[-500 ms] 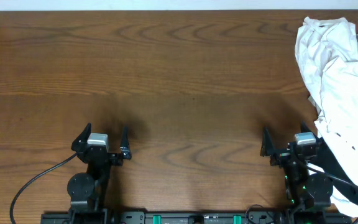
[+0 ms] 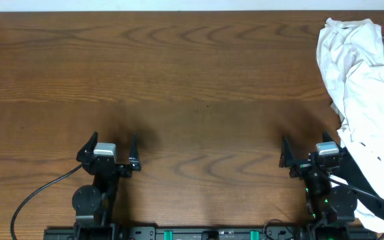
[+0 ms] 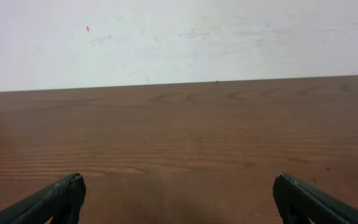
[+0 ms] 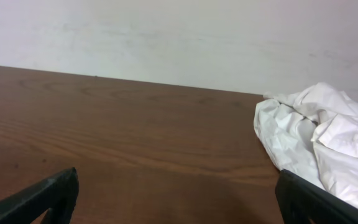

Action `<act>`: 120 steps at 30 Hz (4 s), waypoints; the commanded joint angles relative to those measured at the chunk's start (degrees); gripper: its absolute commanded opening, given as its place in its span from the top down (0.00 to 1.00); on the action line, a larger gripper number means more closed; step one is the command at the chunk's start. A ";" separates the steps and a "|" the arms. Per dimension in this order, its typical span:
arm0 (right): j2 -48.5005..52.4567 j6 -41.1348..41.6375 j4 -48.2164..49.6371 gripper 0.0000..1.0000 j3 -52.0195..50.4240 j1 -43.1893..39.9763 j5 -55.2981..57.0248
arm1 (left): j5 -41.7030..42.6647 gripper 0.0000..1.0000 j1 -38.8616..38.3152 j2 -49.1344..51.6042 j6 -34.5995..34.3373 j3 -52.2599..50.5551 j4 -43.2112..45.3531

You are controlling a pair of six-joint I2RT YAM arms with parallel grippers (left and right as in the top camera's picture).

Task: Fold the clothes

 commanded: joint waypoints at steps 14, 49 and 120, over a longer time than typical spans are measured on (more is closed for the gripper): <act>-0.24 -0.85 -0.22 0.01 -0.11 0.33 0.02 | 0.81 0.02 0.31 -0.50 -0.46 -0.63 -2.36; 1.31 12.04 -4.50 0.01 2.05 0.31 -0.81 | 2.45 0.02 0.31 0.00 -10.56 0.42 -1.16; 67.19 7.89 -27.21 0.99 54.71 -17.75 -20.13 | 3.61 0.02 0.31 48.30 -15.58 50.23 -41.05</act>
